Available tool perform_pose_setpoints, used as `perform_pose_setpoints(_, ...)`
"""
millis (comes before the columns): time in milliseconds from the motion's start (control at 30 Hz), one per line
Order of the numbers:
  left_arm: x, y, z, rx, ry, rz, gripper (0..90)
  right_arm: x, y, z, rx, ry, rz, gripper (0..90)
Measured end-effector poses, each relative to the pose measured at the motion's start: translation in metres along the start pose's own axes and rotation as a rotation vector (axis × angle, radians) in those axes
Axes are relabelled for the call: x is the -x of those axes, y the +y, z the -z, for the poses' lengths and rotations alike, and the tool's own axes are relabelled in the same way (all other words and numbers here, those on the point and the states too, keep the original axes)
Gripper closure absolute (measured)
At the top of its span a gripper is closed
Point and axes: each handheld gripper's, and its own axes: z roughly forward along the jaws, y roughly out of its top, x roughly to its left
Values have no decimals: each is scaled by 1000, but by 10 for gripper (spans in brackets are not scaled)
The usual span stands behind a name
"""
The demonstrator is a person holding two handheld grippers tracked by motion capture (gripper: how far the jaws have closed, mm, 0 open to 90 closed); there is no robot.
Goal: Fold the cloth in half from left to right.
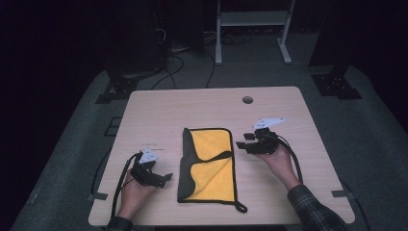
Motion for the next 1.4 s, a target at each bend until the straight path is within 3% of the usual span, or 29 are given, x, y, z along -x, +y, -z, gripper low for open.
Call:
perform_pose_setpoints(233, 0, 0, 0, 0, 0, 0, 0, -21, 14, -23, -8, 42, 58, 525)
perform_pose_setpoints(500, 0, 0, 0, 0, -1, 1, 0, -46, 26, -53, -33, 128, 97, 549)
perform_pose_setpoints(933, 0, 0, 0, -1, -1, 1, 0, -81, 22, -89, -111, 223, 166, 555)
perform_pose_setpoints(1067, 0, 0, 0, -1, -1, 1, 0, -86, 19, -93, -126, 219, 194, 631)
perform_pose_setpoints(1167, 0, 0, 0, -1, -1, 1, 0, -86, 18, -92, -113, 219, 205, 840)
perform_pose_setpoints(1400, 0, 0, 0, 0, -1, 1, 0, -72, 29, -82, -56, 192, 183, 854)
